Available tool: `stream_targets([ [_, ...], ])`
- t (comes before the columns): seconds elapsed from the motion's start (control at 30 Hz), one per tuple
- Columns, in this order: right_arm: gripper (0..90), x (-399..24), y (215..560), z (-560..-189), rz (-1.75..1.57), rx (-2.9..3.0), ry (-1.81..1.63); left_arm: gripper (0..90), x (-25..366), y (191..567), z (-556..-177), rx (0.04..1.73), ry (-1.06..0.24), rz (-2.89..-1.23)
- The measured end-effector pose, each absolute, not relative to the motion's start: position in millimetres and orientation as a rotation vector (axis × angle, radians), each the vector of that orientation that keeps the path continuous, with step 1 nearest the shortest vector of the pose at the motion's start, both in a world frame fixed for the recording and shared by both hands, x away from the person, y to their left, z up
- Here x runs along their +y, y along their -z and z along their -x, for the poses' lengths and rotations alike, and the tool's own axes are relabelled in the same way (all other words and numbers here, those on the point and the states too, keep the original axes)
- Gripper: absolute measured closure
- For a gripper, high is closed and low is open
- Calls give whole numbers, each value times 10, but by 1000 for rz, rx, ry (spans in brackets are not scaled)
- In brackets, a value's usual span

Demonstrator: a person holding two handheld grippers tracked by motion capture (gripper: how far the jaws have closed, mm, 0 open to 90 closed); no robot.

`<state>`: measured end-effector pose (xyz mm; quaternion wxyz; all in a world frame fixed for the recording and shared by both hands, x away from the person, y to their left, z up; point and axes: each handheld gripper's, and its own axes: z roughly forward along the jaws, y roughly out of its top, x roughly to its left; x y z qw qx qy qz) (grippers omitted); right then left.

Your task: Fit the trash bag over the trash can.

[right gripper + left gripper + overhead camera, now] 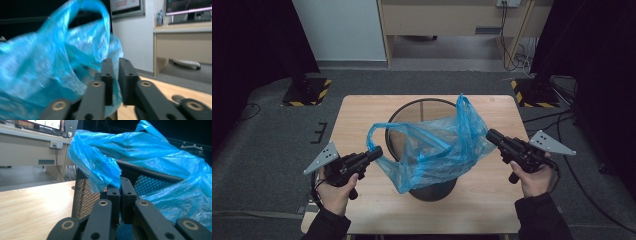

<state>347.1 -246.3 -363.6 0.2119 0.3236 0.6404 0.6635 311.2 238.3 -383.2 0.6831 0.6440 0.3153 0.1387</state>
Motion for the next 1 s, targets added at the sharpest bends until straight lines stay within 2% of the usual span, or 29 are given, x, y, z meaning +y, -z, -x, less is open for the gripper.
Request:
stream_targets([
  [0.17,599,-2531,3379,-3380,-843,1688,-1913,874,2363,3783,-3075,685,-308,-1434],
  [0.2,587,-2531,3352,-3368,-836,1682,-1919,874,2353,3774,-3068,684,-307,-1429],
  [0.23,515,-2510,3251,-3327,-808,1675,-1946,874,2349,3767,-3065,678,-309,-1432],
  [0.47,408,-2179,3117,-3249,-701,1796,-1977,874,2298,3746,-3032,672,-307,-1431],
  [0.53,454,-2046,3143,-3257,-702,1836,-1934,874,2297,3744,-3026,669,-307,-1436],
  [0.63,615,-1951,3217,-3283,-723,1898,-1901,876,2302,3739,-3014,670,-310,-1436],
  [0.67,792,-1971,3259,-3262,-712,1923,-1896,886,2308,3737,-3008,675,-315,-1439],
  [0.7,792,-1971,3259,-3262,-712,1923,-1896,886,2311,3737,-3005,678,-318,-1442],
  [0.8,899,-2062,3275,-3203,-699,1920,-1923,892,2323,3744,-2987,694,-326,-1448],
  [1.0,900,-2232,3455,-3029,-709,1983,-1917,894,2291,3802,-2937,706,-303,-1463],
])
